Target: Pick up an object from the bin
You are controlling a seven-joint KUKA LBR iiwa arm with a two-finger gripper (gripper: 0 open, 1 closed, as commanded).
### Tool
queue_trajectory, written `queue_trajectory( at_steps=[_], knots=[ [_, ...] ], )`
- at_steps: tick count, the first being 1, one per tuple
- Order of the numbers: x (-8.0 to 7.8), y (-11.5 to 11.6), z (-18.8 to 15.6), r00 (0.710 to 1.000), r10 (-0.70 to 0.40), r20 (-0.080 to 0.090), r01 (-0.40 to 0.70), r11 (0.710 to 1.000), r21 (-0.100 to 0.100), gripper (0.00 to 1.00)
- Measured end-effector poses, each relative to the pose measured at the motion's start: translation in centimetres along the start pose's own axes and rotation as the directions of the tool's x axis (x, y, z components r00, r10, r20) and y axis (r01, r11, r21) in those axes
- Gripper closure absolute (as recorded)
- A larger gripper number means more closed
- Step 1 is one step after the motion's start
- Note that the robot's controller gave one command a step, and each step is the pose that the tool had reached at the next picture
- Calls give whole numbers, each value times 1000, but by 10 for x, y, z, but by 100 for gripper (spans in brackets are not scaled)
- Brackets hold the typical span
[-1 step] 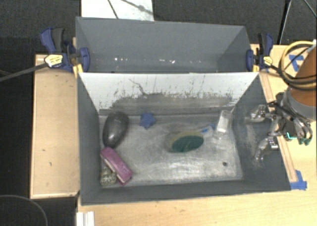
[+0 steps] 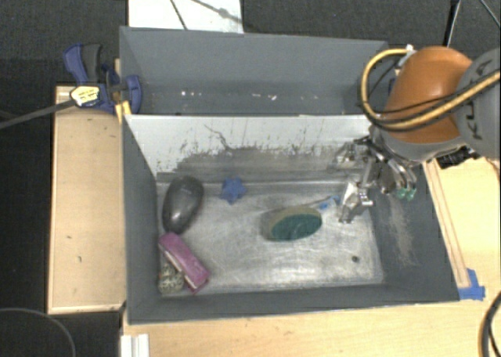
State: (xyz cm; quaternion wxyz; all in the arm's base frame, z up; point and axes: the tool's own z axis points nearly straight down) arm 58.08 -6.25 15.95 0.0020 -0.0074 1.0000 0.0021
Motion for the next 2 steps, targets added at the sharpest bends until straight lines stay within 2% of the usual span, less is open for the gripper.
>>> queue_trajectory(
  at_steps=[1, 2],
  knots=[
    [-1, -37, 89, 1000, 8, 5, -8, 1000, 4, 0],
    [4, -7, 86, 986, 165, 5, -165, 986, 5, 0]
  ],
)
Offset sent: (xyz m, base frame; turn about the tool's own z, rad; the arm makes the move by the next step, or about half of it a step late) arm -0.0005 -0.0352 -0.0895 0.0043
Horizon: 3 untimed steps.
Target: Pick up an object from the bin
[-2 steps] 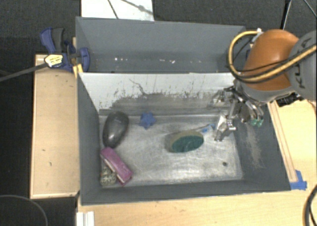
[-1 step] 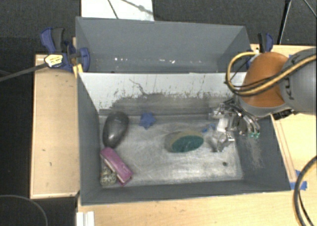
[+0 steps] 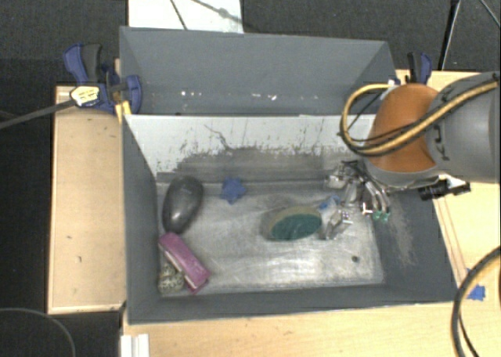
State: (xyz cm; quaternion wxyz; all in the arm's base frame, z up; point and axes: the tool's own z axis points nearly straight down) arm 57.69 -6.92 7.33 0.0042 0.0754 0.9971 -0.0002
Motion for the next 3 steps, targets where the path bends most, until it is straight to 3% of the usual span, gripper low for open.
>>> queue_trajectory(
  at_steps=[1, 2, 3],
  knots=[
    [-2, 0, -2, 1000, -6, 7, 6, 1000, 0, 100],
    [-9, -4, -122, 999, 53, 2, -53, 999, -1, 100],
    [1, -16, -169, 967, -255, -1, 255, 967, 0, 100]
  ],
)
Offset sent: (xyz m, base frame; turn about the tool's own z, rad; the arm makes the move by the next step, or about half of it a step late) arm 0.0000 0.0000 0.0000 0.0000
